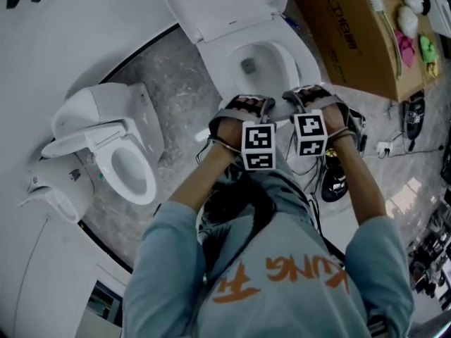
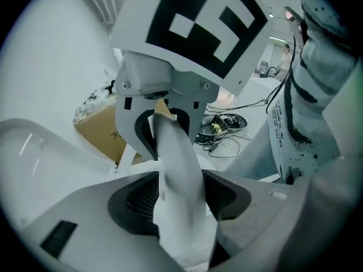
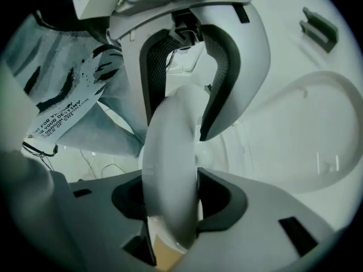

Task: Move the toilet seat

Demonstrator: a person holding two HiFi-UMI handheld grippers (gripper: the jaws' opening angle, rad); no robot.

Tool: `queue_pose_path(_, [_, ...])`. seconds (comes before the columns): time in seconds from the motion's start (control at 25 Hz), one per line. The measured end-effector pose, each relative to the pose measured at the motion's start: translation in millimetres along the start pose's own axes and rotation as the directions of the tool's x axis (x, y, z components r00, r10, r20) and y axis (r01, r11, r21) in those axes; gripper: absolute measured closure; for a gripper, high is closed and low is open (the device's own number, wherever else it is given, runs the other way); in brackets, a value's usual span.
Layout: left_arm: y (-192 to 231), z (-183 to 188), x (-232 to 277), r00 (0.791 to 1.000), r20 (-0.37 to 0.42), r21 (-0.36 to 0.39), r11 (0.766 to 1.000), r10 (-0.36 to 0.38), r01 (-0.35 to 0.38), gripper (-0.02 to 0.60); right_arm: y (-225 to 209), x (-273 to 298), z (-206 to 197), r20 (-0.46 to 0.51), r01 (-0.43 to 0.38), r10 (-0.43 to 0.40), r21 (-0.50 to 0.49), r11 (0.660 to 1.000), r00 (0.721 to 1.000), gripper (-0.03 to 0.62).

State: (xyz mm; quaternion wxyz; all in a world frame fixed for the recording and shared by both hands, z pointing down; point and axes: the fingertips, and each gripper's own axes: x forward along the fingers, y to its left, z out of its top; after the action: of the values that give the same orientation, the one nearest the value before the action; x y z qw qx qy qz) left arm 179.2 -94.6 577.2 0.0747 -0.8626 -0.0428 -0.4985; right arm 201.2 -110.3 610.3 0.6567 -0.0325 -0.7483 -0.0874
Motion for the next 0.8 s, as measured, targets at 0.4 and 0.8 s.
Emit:
queue_pose_path(0.4, [76, -1, -66, 0.988, 0.057, -0.007, 0.99, 0.141, -0.141, 0.353, -96, -58, 16, -0.019, 0.312, -0.311, 0.029, 0.95, 0.95, 0.501])
queue_pose_path(0.8, [140, -9, -111, 0.962, 0.07, -0.026, 0.965, 0.263, -0.262, 0.377, -161, -104, 22, -0.019, 0.406, -0.405, 0.05, 0.913, 0.914, 0.48])
